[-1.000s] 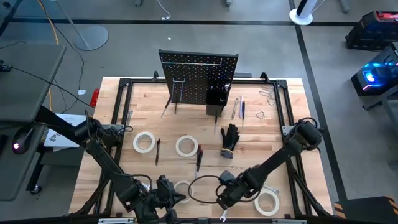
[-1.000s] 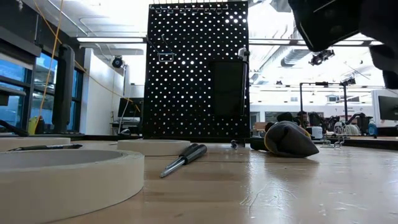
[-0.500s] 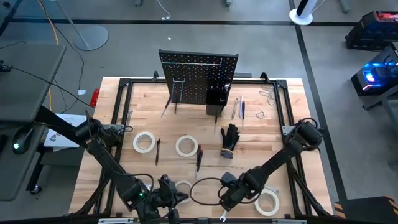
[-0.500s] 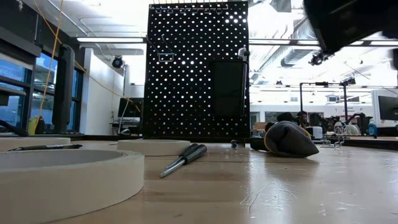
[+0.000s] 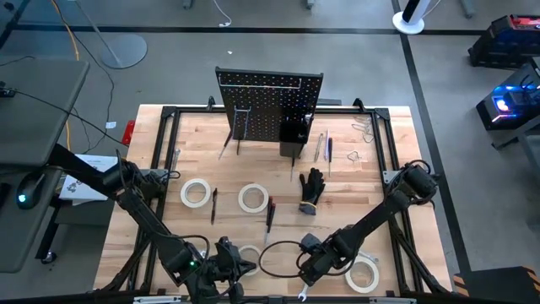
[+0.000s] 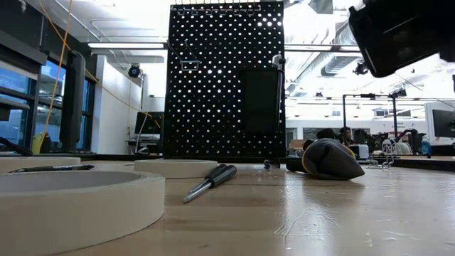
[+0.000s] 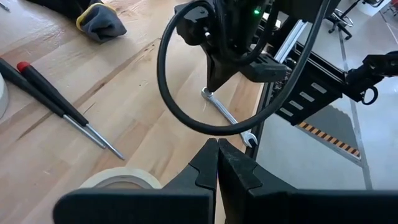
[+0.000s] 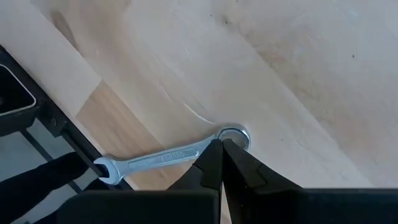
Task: Hang tools onto peg board
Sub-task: Hang the 12 mm tool onto the pegboard on the top left
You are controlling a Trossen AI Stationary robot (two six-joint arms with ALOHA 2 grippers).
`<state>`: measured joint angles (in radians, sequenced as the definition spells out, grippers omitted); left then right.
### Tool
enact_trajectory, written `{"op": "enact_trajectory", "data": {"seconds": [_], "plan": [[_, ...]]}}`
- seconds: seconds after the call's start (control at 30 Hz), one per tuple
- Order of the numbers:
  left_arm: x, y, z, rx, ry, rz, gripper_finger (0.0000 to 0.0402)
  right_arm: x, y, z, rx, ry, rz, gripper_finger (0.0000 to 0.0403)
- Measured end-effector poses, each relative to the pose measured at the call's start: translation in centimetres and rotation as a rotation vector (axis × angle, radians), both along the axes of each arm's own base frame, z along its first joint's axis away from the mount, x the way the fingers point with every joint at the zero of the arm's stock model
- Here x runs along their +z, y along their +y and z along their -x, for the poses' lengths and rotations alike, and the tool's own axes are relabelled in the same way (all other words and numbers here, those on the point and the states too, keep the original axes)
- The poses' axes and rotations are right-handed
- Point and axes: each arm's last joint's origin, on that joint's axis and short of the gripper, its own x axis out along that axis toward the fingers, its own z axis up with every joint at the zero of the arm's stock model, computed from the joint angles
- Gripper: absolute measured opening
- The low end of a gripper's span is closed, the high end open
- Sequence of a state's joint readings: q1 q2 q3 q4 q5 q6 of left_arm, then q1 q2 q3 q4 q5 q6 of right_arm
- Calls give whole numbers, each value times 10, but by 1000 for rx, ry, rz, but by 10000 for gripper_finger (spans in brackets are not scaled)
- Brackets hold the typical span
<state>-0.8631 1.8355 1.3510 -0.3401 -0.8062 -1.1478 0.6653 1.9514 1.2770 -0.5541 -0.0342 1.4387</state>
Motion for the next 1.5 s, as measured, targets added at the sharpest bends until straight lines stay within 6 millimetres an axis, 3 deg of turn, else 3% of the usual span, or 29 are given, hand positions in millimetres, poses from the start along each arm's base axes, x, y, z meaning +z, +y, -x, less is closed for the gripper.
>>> {"op": "enact_trajectory", "data": {"seconds": [0.73,0.87,1.1,1.27,1.5], "plan": [[0,1,-4,29,-19,47,0,-12,10,4,-10,29,-2,0],[-10,-11,-16,-7,-75,104,0,-13,14,6,-40,29,-11,0],[-45,-33,-43,-190,-140,178,0,-12,16,3,-67,-11,-23,0],[-55,-25,-75,-357,-124,117,0,-12,16,3,-73,-10,-24,0],[-46,-11,-113,-467,11,-54,0,-12,16,1,-84,-17,-40,0]]}}
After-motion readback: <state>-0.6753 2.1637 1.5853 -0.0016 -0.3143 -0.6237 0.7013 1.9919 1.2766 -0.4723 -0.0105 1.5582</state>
